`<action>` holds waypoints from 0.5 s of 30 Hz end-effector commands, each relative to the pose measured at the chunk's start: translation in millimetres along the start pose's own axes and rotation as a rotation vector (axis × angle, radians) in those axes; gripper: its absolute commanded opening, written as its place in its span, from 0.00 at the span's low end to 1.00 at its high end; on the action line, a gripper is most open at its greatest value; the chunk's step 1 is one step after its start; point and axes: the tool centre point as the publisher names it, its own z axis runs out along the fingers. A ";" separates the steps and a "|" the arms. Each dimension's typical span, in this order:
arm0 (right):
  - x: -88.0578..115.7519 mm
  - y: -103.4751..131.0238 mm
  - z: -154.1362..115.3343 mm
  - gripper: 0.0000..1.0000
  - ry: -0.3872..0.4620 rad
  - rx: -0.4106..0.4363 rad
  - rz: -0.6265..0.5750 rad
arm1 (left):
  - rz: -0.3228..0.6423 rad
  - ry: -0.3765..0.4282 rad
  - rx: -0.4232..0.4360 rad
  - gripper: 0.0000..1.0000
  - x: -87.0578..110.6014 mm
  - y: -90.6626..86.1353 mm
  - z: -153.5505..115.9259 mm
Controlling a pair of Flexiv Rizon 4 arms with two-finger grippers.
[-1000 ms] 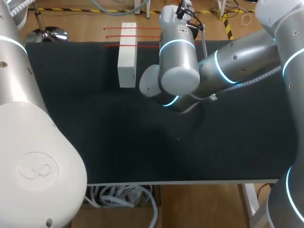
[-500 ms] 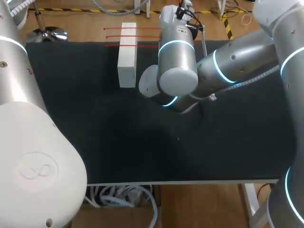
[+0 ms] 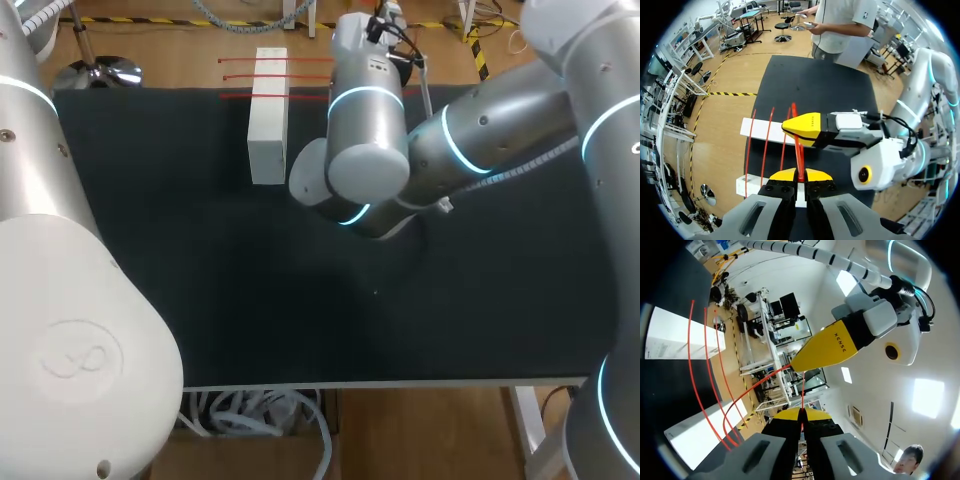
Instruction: Grab the tape and strap the tape.
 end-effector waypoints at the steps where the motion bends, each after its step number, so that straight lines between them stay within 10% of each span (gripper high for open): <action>1: 0.8 3.3 0.3 0.00 0.003 0.003 -0.001 | -0.002 0.001 -0.006 0.00 -0.2 -1.4 -1.4; 15: 1.2 6.2 -1.4 0.00 0.009 -0.006 0.008 | -0.002 0.001 -0.006 0.00 -0.2 -1.4 -1.4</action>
